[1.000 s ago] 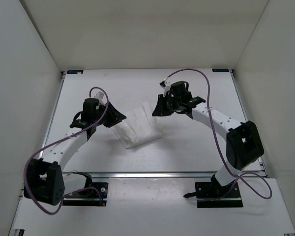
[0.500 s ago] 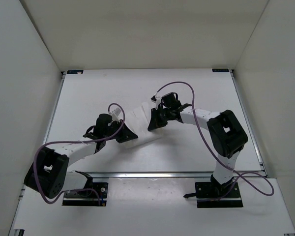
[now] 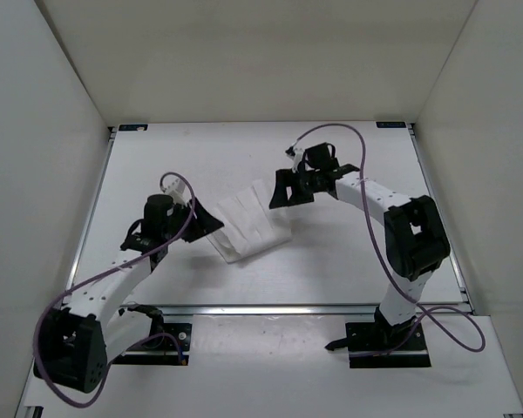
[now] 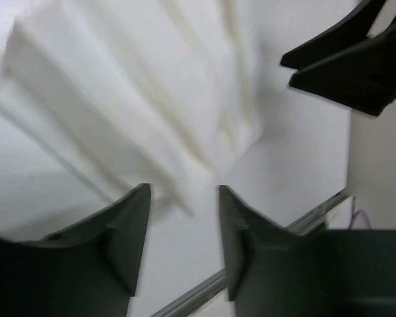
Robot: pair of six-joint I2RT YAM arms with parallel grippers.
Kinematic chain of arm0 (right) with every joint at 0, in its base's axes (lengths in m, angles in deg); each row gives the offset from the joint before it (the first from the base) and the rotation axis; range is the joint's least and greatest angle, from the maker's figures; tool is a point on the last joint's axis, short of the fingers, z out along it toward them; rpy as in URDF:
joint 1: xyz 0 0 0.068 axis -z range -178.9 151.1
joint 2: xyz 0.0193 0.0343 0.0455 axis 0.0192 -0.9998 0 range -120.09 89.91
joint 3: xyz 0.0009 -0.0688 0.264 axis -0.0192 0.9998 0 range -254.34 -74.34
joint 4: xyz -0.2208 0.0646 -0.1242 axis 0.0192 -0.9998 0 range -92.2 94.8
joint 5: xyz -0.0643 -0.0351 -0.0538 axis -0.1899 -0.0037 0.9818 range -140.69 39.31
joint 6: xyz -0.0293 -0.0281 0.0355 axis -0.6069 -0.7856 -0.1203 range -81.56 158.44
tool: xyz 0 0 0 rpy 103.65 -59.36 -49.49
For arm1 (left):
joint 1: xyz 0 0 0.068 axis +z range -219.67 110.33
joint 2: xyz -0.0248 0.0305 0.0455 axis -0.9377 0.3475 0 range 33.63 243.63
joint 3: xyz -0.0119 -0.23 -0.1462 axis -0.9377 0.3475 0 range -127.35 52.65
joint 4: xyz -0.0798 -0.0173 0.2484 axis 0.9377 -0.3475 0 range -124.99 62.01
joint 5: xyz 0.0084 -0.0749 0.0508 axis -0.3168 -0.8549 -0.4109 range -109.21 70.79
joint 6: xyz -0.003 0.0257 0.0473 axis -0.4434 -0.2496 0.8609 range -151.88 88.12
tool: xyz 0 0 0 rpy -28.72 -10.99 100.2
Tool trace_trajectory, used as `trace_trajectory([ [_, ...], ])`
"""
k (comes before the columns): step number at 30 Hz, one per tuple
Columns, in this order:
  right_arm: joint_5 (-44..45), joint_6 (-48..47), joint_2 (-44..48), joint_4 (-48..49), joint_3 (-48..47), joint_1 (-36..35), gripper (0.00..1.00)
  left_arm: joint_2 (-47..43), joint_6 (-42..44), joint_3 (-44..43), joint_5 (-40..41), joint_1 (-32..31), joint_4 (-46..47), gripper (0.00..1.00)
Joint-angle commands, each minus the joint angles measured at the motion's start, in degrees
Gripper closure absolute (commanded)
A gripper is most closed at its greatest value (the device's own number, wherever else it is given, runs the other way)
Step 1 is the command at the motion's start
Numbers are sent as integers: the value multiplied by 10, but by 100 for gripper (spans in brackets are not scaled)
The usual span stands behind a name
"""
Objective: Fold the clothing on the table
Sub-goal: Fold the skirt
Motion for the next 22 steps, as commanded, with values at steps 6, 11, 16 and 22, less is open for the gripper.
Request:
trace_trajectory([
  [6, 81, -54, 137, -108, -116, 47, 1, -68, 188, -213, 87, 26, -220, 12],
  [11, 182, -71, 228, -90, -32, 52, 0, -105, 213, -185, 138, 39, -264, 3],
  [16, 181, -76, 277, -108, 37, 82, 1, -127, 212, -151, 149, 46, -286, 2],
  [22, 134, -53, 351, -64, 146, 129, 0, -180, 195, -111, 152, 40, -286, 2],
])
